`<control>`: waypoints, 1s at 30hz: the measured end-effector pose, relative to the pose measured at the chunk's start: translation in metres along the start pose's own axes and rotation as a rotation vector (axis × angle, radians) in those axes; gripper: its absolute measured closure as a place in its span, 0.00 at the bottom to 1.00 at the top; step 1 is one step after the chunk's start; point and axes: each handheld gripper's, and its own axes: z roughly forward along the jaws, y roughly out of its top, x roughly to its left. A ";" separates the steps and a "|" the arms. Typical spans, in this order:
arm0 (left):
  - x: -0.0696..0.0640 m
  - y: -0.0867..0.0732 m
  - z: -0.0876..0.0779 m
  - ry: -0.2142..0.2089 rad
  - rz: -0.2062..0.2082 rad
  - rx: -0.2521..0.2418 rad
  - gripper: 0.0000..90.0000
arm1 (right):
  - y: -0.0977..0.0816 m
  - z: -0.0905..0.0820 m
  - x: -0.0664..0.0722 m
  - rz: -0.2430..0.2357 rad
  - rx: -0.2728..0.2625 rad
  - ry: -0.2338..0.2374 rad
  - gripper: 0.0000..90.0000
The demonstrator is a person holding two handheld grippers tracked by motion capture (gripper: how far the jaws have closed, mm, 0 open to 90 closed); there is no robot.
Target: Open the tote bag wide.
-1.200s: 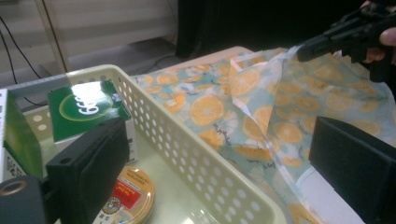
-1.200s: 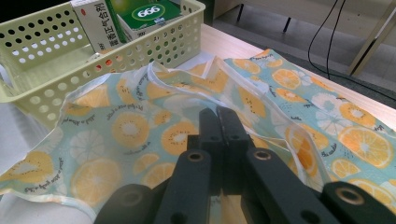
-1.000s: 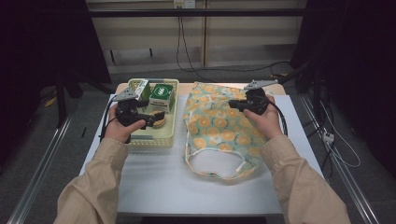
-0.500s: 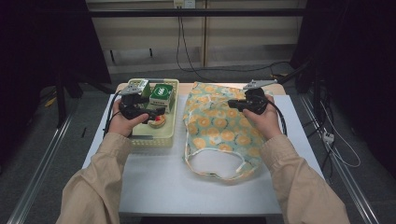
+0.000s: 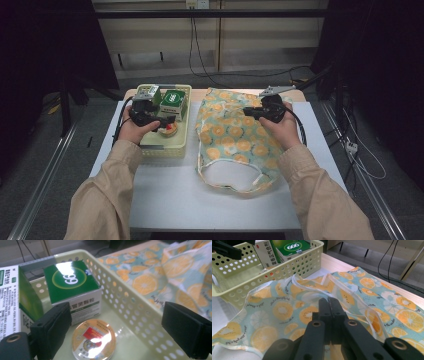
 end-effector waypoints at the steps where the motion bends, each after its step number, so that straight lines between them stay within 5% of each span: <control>1: 0.000 0.000 0.001 -0.002 0.002 0.006 0.10 | 0.000 0.000 0.000 -0.001 0.001 -0.002 1.00; 7: 0.005 0.002 0.012 0.014 0.031 0.063 0.11 | 0.000 0.000 -0.001 -0.003 0.008 -0.003 1.00; 16: 0.014 -0.007 0.036 0.025 0.014 0.141 0.10 | 0.001 0.003 0.001 -0.005 0.018 -0.001 1.00; 20: 0.016 -0.012 0.043 0.044 0.061 0.198 0.08 | 0.000 0.005 0.001 -0.008 0.021 0.002 1.00; 23: 0.015 -0.013 0.045 0.071 0.090 0.201 0.06 | 0.000 0.006 0.001 -0.005 0.023 0.003 1.00; 30: 0.006 -0.011 0.047 0.021 0.108 0.194 0.11 | 0.000 0.008 0.002 -0.006 0.024 0.006 1.00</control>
